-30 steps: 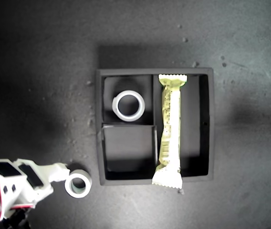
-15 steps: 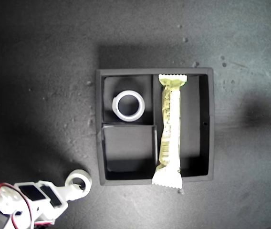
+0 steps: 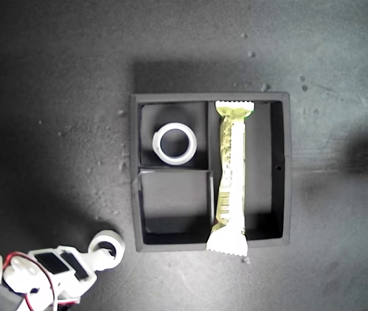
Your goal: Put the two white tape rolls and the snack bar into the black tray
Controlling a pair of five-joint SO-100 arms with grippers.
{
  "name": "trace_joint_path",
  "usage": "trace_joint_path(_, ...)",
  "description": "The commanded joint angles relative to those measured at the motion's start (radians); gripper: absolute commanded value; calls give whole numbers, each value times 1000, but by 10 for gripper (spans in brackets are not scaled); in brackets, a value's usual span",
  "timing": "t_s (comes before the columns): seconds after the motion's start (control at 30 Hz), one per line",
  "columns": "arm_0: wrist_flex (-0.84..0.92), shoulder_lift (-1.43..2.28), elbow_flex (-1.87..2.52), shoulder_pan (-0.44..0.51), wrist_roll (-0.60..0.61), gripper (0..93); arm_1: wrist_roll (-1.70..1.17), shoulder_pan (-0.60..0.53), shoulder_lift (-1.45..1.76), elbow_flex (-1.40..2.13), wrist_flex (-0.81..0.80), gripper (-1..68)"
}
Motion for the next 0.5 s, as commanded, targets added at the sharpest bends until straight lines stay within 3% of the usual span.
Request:
trace_joint_path(0.0,-12,-9,-54,-12,0,131,12,0,9,18,-37,-4)
trace_joint_path(0.27,-12,-121,-97,-43,9,109,28,25,23,160,-126,-4)
trace_joint_path(0.47,-11,-155,-94,-67,-6,0,5,78,397,359,-61,-1)
